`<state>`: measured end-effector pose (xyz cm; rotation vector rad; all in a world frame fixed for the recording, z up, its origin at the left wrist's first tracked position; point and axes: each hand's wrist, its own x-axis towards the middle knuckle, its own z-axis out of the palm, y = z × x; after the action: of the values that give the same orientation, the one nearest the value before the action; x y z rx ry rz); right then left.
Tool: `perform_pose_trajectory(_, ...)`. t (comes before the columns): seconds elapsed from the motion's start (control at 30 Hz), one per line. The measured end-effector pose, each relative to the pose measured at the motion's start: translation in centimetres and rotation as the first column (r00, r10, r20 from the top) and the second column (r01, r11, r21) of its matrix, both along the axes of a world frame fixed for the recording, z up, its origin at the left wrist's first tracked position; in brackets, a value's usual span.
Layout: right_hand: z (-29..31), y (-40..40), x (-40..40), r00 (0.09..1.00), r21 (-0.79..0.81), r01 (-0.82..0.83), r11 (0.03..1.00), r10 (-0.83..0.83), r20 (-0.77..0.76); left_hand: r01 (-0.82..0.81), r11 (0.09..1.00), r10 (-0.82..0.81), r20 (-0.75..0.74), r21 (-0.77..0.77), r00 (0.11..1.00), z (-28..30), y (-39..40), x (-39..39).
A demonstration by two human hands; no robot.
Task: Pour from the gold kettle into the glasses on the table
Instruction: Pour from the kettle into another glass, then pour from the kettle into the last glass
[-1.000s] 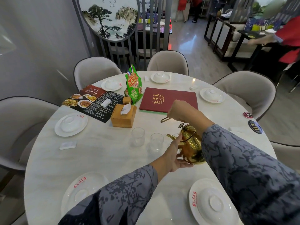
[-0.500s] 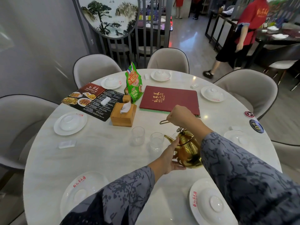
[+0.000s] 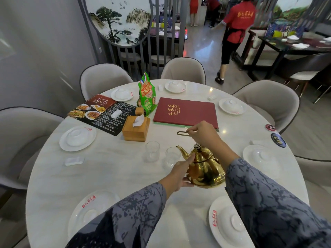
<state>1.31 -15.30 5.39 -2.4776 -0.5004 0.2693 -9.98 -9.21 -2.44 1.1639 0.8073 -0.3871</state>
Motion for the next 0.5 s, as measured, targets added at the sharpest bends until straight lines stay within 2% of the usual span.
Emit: perform_pose_trajectory(0.5,2.7,4.6,-1.3,0.994,0.004,-0.068,0.998,0.068,0.083,-0.026,0.999,0.025,0.041,0.023,0.999,1.1,4.9,-1.0)
